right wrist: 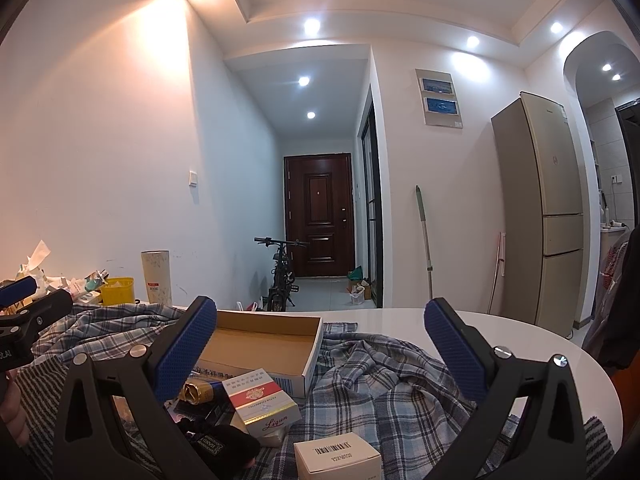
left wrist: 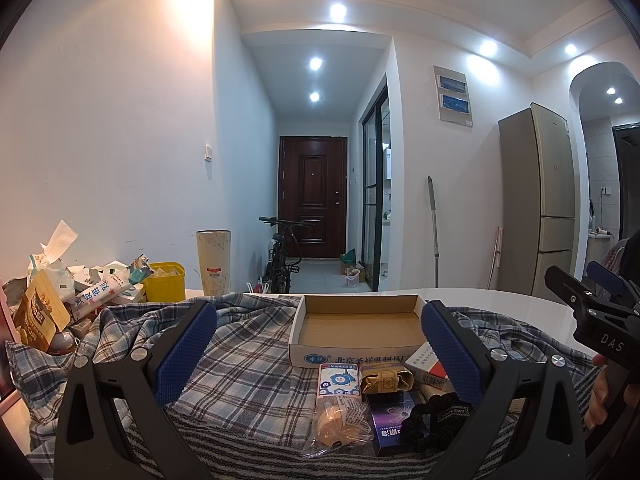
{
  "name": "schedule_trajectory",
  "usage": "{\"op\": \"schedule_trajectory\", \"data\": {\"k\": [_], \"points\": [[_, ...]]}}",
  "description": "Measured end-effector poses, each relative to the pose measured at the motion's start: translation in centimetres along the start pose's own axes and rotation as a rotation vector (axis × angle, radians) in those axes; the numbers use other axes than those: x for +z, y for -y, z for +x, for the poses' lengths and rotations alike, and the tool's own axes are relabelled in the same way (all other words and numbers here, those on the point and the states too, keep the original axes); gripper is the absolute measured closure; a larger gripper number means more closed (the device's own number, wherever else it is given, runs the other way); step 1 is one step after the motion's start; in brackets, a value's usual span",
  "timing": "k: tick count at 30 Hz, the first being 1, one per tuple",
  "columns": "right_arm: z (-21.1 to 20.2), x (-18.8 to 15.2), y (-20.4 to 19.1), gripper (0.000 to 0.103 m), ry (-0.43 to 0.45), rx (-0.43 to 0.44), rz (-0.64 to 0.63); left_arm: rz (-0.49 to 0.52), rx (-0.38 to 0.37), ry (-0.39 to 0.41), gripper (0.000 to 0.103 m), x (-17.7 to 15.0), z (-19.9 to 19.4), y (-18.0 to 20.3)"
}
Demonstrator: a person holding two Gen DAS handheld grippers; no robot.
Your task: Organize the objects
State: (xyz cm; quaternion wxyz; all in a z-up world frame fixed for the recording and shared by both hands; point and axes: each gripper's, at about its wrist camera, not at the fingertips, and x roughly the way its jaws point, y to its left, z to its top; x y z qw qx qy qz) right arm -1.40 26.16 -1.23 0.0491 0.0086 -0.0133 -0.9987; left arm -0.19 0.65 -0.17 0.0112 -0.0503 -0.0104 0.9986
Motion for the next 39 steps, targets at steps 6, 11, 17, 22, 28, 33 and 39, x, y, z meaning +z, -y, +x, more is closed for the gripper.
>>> {"op": "schedule_trajectory", "data": {"k": [6,11,17,22,28,33,39], "points": [[-0.02,0.01,-0.10,0.000,0.001,-0.003,-0.005,0.000,0.000,-0.001,0.000,0.02,0.00,0.00],[-0.04,-0.03,-0.29,0.000,0.004,-0.005,-0.009,0.000,0.000,0.000,0.000,0.00,0.00,-0.01],[0.01,-0.04,-0.32,0.000,0.001,-0.006,-0.009,-0.001,0.001,0.000,0.000,-0.01,-0.01,-0.02],[0.00,-0.04,-0.34,0.000,0.002,-0.006,-0.010,-0.001,0.001,0.000,0.000,-0.01,-0.02,-0.03],[-0.02,-0.04,-0.34,0.000,0.003,-0.006,-0.011,-0.001,0.001,0.000,0.000,0.01,0.00,-0.02],[-0.02,-0.05,-0.34,0.000,0.002,-0.006,-0.011,0.000,0.001,0.000,0.000,0.01,-0.01,-0.01],[-0.01,-0.04,-0.34,0.000,0.001,-0.006,-0.012,-0.001,0.002,-0.001,0.000,0.01,0.00,-0.01]]}}
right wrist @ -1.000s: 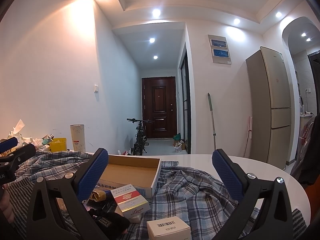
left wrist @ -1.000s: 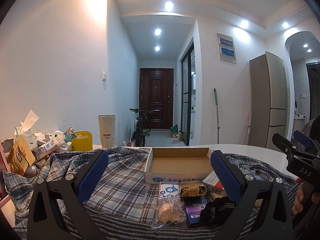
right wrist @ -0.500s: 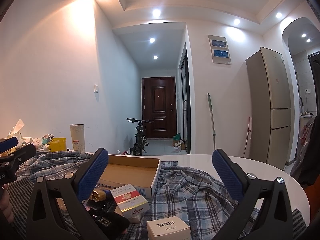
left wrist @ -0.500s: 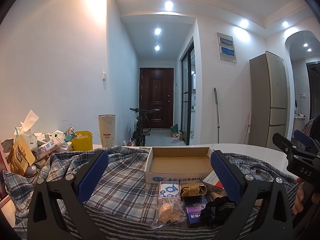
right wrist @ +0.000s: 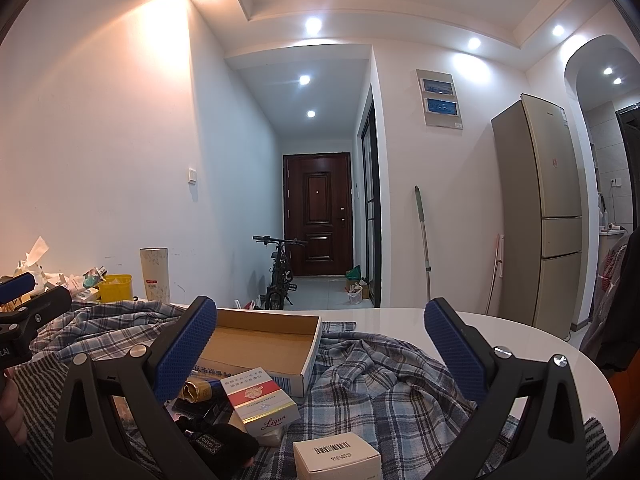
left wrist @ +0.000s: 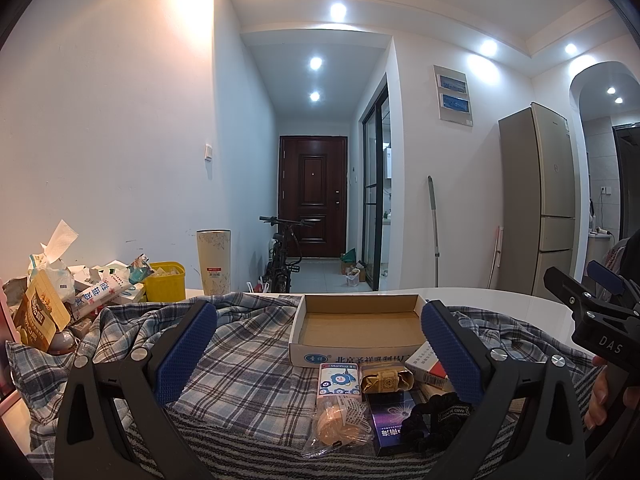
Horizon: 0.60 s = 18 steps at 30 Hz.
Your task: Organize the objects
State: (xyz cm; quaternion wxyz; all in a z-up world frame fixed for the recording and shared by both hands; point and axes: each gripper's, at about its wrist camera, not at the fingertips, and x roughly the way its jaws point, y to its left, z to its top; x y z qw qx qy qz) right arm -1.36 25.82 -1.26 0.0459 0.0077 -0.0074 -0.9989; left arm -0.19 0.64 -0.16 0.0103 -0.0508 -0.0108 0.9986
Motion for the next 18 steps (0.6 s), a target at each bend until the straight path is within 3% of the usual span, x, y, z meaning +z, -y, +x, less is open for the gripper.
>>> {"op": "schedule_trajectory", "data": {"k": [18], "points": [[0.30,-0.24,0.03,0.000,-0.015,-0.011,0.000,-0.010,0.008,-0.020,0.000,-0.31,0.56,-0.25]]}}
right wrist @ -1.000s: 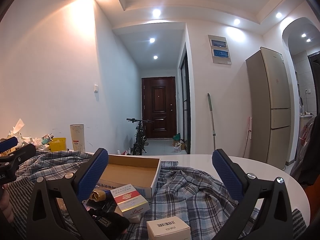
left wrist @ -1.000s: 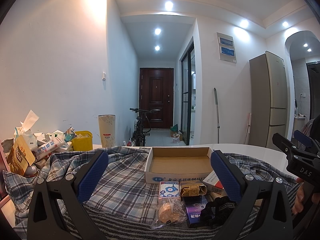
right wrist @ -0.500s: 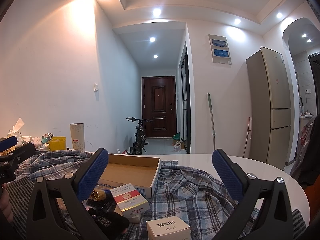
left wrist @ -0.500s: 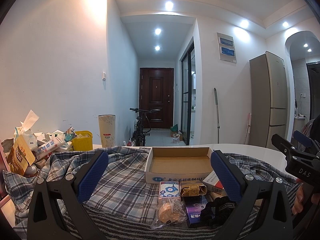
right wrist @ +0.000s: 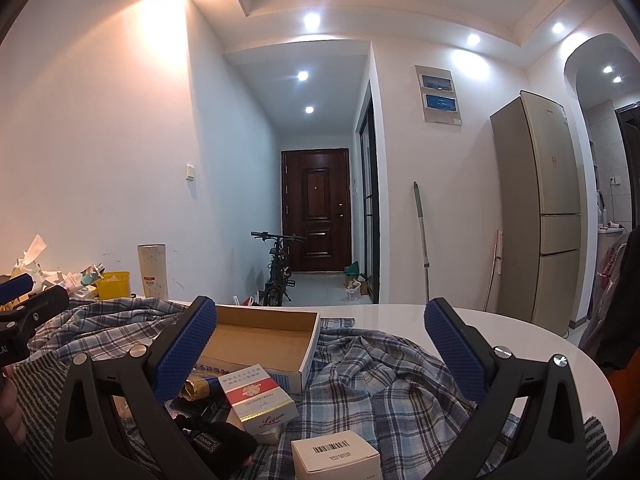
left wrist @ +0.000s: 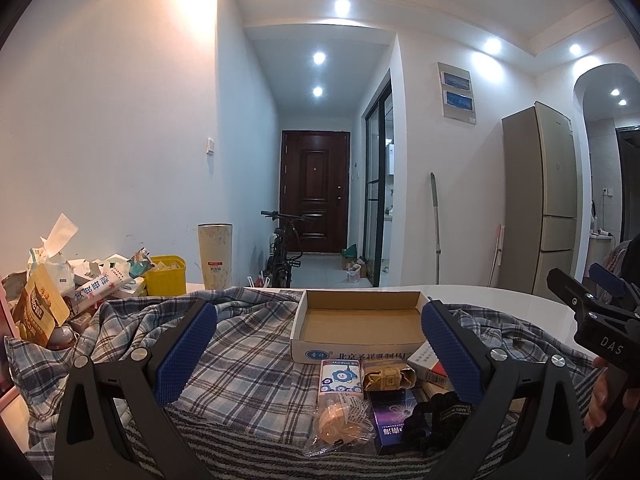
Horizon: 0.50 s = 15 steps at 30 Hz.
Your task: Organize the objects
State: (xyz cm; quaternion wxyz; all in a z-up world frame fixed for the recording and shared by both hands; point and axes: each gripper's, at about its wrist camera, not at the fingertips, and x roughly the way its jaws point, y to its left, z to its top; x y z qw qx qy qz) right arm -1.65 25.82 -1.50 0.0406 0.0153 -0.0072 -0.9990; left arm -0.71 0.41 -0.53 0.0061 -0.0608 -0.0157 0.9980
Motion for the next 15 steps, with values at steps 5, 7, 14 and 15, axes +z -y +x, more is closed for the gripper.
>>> {"op": "schedule_trajectory", "data": {"k": [5,7,14,15], "points": [[0.20,0.02,-0.02,0.000,-0.003,-0.001,0.003,0.003,0.001,0.000,0.000,-0.01,0.00,0.09],[0.21,0.03,-0.03,0.000,-0.002,-0.001,0.002,0.003,0.001,0.000,0.000,-0.03,0.00,0.12],[-0.03,0.11,-0.37,0.000,0.010,0.004,-0.011,0.007,0.009,-0.003,0.000,-0.03,0.09,0.15],[-0.07,0.11,-0.42,0.000,0.011,0.002,-0.013,0.011,0.018,-0.009,0.000,-0.06,0.21,0.22]]}}
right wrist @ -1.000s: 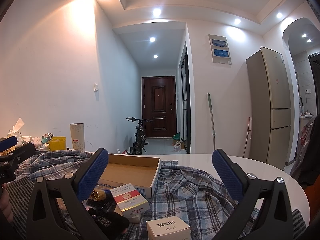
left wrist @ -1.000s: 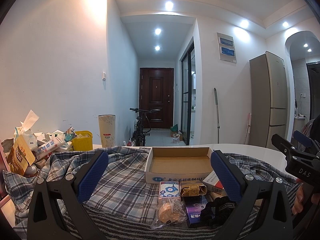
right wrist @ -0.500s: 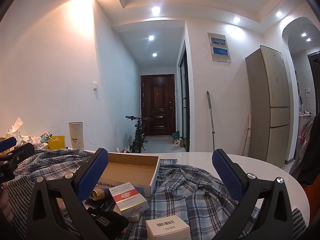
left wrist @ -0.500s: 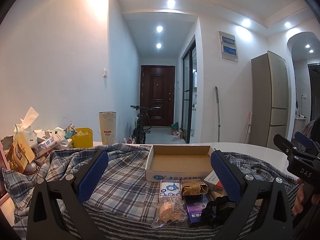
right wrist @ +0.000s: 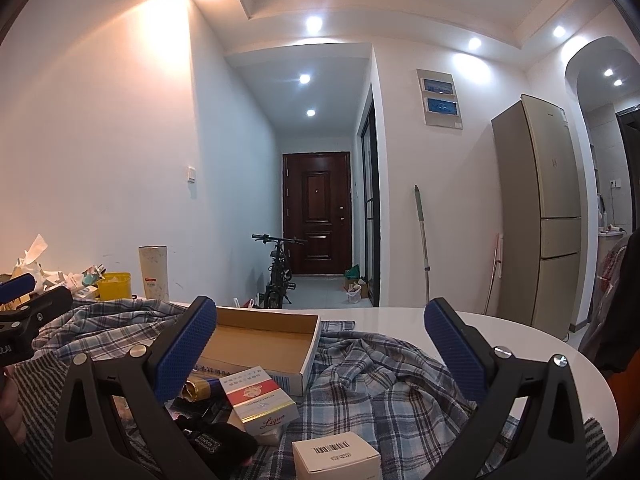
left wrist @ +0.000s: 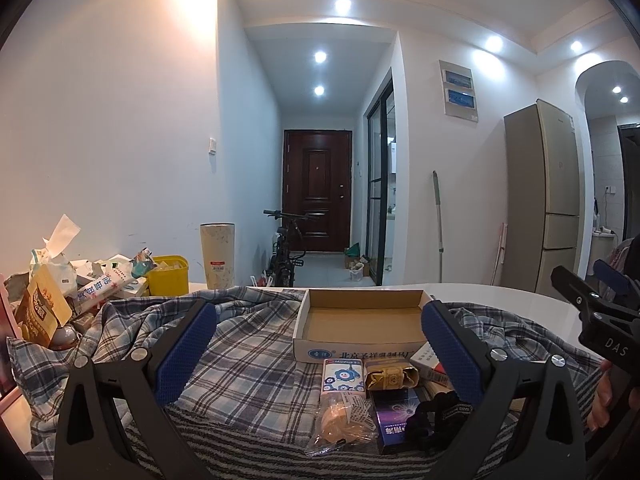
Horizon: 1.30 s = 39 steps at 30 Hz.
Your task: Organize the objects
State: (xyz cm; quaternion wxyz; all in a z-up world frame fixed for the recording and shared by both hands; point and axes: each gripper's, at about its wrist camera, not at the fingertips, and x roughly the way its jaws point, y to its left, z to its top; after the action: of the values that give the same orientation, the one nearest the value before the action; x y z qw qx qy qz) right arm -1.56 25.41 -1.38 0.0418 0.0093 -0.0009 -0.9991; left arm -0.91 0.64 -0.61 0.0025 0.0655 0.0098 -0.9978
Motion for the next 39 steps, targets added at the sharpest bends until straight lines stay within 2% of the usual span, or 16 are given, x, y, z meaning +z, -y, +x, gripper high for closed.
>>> {"op": "schedule_trajectory", "data": {"k": [4,7,11,16,19,24,28,32,36,39], "points": [[-0.7,0.0,0.0,0.000,0.035,-0.057,0.002,0.007,-0.016,-0.024,0.000,-0.1,0.4,0.1],[-0.7,0.1,0.2,0.000,0.035,-0.046,0.015,0.020,-0.038,-0.034,0.000,-0.1,0.5,0.4],[-0.3,0.2,0.1,0.000,0.018,-0.055,0.008,0.041,-0.032,-0.027,0.000,-0.1,0.4,1.0],[-1.7,1.0,-1.0,0.000,0.074,-0.157,-0.043,0.048,-0.029,-0.040,0.000,0.6,0.3,1.2],[-2.2,2.2,-1.2,0.000,0.034,-0.116,-0.049,0.025,-0.034,-0.048,0.000,1.8,-0.4,0.6],[-3.7,4.1,-1.3,0.000,-0.009,-0.069,-0.001,0.007,0.001,-0.038,0.000,3.2,-2.1,-0.9],[-4.3,4.7,-0.6,0.000,-0.050,-0.033,0.075,-0.031,-0.050,-0.052,0.000,3.6,-3.1,-2.2],[-4.3,4.4,-0.4,0.000,-0.092,-0.028,0.084,-0.049,-0.067,-0.095,0.000,3.4,-3.3,-2.7],[-3.9,3.6,-0.4,0.000,-0.140,-0.037,0.080,-0.021,-0.036,-0.129,0.000,2.6,-3.2,-2.2],[-3.2,2.8,-0.5,0.000,-0.198,-0.014,0.070,-0.033,-0.055,-0.167,0.000,2.0,-2.7,-1.9]]}}
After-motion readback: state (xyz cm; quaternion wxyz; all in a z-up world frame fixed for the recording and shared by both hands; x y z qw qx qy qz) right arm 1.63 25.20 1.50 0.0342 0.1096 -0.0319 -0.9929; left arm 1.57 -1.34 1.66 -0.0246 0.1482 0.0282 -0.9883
